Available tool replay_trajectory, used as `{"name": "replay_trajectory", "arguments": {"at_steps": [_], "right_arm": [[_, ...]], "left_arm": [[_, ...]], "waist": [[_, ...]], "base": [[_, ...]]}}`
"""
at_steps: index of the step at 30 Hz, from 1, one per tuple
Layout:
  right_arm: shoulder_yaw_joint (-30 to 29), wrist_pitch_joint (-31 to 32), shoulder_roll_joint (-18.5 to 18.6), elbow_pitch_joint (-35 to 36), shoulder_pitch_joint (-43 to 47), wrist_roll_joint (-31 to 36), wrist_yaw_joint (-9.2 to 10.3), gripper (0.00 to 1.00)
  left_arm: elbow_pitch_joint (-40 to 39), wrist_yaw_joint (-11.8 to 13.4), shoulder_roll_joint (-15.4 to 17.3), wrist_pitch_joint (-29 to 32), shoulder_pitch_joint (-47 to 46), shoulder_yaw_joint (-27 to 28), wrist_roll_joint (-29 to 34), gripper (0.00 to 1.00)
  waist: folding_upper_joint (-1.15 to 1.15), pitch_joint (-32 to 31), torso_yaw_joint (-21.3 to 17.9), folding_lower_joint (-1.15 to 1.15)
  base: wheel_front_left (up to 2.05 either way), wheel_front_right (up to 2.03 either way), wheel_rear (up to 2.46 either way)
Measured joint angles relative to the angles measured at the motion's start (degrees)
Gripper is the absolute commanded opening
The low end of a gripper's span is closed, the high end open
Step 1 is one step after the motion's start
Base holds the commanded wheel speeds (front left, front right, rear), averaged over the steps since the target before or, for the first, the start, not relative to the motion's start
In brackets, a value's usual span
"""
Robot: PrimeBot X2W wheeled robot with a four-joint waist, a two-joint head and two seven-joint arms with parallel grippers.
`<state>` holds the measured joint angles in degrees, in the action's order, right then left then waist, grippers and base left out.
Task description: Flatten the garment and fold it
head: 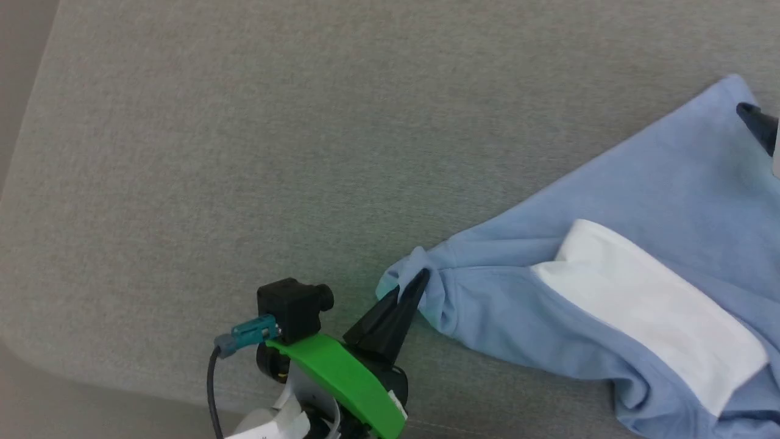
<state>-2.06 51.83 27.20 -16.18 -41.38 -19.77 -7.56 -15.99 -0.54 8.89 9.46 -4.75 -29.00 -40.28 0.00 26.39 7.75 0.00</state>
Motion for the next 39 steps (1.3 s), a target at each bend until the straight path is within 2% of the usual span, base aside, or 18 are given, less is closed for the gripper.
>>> {"name": "replay_trajectory", "arguments": {"at_steps": [9,10,11,12,15,18,20,24,27,31,34,39], "right_arm": [[2.26,4.01,3.23,-1.96,-2.29,-2.01,0.0,1.0],[2.19,4.6,3.44,-2.02,-2.53,-2.23,0.0,0.75],[2.24,5.82,3.81,-1.99,-2.87,-2.71,0.0,0.31],[2.33,6.83,4.11,-1.88,-3.14,-3.2,0.0,0.0],[2.53,9.27,4.6,-0.92,-3.58,-4.65,0.0,0.0],[2.54,7.73,4.07,0.02,-3.23,-4.93,0.0,0.0],[2.18,4.27,3.5,0.43,-2.25,-4.94,0.0,0.0],[-0.13,-7.25,0.13,1.07,0.46,-5.14,0.0,0.0],[-2.43,-15.78,-3.19,1.82,3.1,-6.62,0.0,0.0],[-5.89,-25.63,-9.45,4.12,9.76,-9.87,0.0,0.0],[-6.39,-28.31,-11.69,5.69,11.49,-10.6,0.0,0.0],[-6.08,-29.49,-13.58,6.67,10.03,-9.44,0.01,0.0]], "left_arm": [[1.19,-0.42,-0.34,-0.34,-0.93,-0.38,0.0,0.0],[1.24,-0.43,-0.37,-0.43,-1.03,-0.4,0.0,0.0],[1.34,-0.44,-0.38,-0.46,-1.17,-0.37,-0.01,0.0],[1.36,-0.44,-0.4,-0.47,-1.23,-0.35,-0.01,0.0],[1.59,-0.43,-0.36,-0.47,-1.25,-0.03,-0.09,0.0],[1.87,-0.43,-0.21,-0.65,-1.26,0.52,-0.14,0.0],[2.09,-0.43,-0.15,-1.57,-1.27,0.97,-0.13,0.0],[3.26,0.22,-0.26,-4.92,-1.49,2.94,0.6,0.0],[5.38,1.29,-0.93,-8.59,-1.78,4.48,2.37,0.0],[9.54,1.68,-2.37,-14.48,-3.09,6.59,2.99,0.0],[11.41,1.58,-1.66,-14.4,-5.99,7.22,3.61,0.0],[13.32,0.13,2.81,-10.1,-15.36,8.18,6.16,0.0]], "waist": [[0.0,3.67,3.85,0.0],[0.0,3.94,4.06,0.01],[0.0,4.27,4.32,0.01],[0.0,4.48,4.45,0.0],[0.0,4.87,4.44,0.0],[0.0,4.59,3.94,0.01],[0.0,3.96,3.61,0.0],[0.0,1.97,2.78,0.01],[0.0,0.02,2.04,0.01],[0.0,-4.08,0.41,0.0],[0.0,-6.81,-0.73,0.0],[0.0,-11.69,-3.03,0.0]], "base": [[0.0,0.0,0.0],[0.0,0.0,0.0],[0.0,0.0,0.0],[0.0,0.0,0.0],[0.0,0.0,0.0],[0.0,0.0,0.0],[0.0,0.0,0.0],[0.0,0.0,0.0],[0.0,0.0,0.0],[0.0,0.0,0.0],[0.0,0.0,0.0],[0.0,0.0,0.0]]}}
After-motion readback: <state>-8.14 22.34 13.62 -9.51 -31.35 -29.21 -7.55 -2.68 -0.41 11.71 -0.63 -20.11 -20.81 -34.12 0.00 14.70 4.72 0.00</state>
